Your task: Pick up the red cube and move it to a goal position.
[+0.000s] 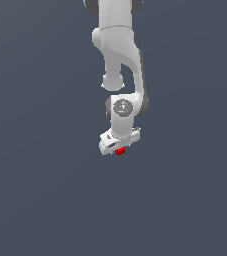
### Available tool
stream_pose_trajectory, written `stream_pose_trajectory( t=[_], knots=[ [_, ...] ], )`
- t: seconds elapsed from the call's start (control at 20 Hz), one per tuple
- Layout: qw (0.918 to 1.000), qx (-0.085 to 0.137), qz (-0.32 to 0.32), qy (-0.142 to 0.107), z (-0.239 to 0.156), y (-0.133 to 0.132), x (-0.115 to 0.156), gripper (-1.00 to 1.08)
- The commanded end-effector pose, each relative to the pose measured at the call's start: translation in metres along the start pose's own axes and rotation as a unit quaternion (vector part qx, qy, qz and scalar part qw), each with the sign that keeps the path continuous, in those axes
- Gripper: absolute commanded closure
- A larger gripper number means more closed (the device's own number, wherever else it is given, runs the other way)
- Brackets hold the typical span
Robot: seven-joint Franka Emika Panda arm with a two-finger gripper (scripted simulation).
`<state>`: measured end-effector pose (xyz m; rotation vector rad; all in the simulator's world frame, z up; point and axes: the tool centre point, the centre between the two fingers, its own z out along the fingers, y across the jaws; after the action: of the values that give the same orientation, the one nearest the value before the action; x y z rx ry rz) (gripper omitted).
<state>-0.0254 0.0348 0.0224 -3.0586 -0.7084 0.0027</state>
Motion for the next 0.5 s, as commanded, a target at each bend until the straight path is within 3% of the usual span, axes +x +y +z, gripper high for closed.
stream_pose_trajectory(
  t=[0.0,0.05,0.45],
  knots=[
    [1.0000,-0.001,-0.005,0.001,0.0023,-0.0003,0.0003,-0.92],
    [1.0000,-0.001,-0.005,0.001,0.0023,-0.0003,0.0003,1.08],
    [1.0000,-0.001,-0.005,0.001,0.0023,-0.0003,0.0003,1.08]
  ],
)
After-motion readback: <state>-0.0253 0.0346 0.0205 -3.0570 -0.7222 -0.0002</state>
